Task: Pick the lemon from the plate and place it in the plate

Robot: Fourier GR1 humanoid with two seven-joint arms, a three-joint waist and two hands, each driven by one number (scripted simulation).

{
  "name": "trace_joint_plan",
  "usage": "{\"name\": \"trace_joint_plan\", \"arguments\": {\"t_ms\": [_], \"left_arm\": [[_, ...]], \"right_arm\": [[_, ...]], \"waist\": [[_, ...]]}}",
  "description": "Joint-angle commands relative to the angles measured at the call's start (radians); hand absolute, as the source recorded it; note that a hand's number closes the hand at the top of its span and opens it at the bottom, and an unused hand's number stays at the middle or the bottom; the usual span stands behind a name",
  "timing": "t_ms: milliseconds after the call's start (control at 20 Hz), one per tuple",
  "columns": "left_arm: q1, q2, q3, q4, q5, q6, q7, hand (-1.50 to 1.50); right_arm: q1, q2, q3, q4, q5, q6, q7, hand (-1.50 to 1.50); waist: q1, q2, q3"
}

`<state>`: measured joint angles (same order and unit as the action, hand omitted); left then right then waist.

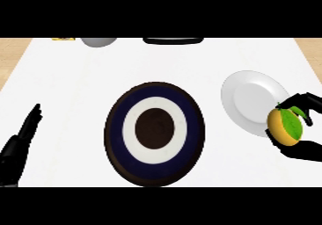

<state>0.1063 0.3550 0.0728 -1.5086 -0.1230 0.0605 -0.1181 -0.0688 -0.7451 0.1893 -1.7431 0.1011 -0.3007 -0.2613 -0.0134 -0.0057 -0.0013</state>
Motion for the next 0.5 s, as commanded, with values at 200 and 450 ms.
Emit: {"name": "trace_joint_plan", "arguments": {"t_ms": [200,450], "left_arm": [[-0.033,-0.054,-0.041,0.015,-0.065,0.023,0.012,0.00],[-0.007,-0.020,0.012,0.009,-0.033,-0.025,-0.008,0.00]], "right_arm": [[-0.124,0.090,0.103,-0.232,0.095,0.072,0.332,1.50],[-0.300,0.263,0.235,-0.159,0.244,0.084,0.535,1.50]], "waist": [[0.016,0.005,0.000],[0.025,0.006,0.000]]}}
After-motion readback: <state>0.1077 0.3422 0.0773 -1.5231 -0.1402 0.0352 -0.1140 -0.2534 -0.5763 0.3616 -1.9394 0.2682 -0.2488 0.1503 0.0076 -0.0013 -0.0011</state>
